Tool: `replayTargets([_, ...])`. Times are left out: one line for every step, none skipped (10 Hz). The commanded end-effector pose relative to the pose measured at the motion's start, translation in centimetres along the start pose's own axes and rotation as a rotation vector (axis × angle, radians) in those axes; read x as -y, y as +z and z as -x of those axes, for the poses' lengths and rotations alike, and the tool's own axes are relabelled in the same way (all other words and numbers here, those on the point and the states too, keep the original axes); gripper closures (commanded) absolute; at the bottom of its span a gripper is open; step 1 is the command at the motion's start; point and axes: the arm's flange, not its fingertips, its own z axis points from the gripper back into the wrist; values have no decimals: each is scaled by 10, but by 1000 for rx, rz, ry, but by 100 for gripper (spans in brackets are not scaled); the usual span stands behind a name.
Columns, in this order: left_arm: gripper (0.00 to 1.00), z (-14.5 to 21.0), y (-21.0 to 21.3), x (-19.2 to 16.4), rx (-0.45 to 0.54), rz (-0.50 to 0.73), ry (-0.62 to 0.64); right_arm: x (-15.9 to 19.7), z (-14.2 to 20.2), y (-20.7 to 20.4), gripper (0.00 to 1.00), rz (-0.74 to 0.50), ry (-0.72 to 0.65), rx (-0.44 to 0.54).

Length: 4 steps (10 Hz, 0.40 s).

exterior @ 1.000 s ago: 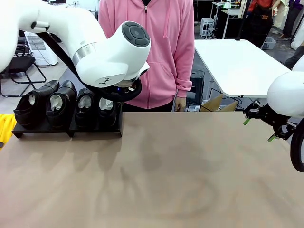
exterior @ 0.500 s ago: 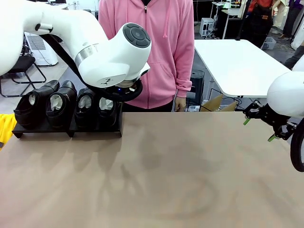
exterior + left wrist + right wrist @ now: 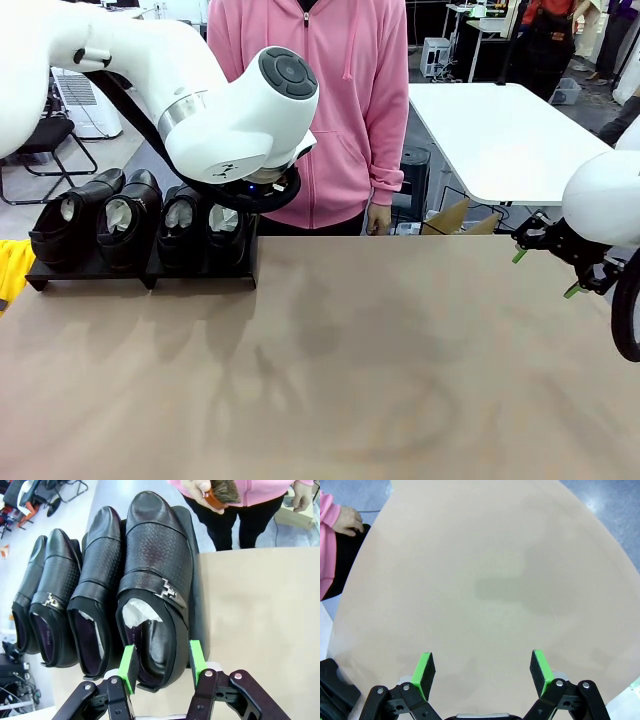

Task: Organize the shoes by placing them on the stand.
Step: Place the Shoe from the middle of the table onto the Shoes Stand.

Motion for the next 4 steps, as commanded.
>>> replayTargets([45,-1,0,-3,2,7,-6,0,-1,2,0,-6,10,8])
replayTargets([45,-1,0,-3,2,7,-6,0,-1,2,0,-6,10,8])
replayTargets([45,-1,0,-3,2,7,-6,0,-1,2,0,-6,10,8])
replayTargets([45,-1,0,-3,2,7,-6,0,-1,2,0,-6,10,8])
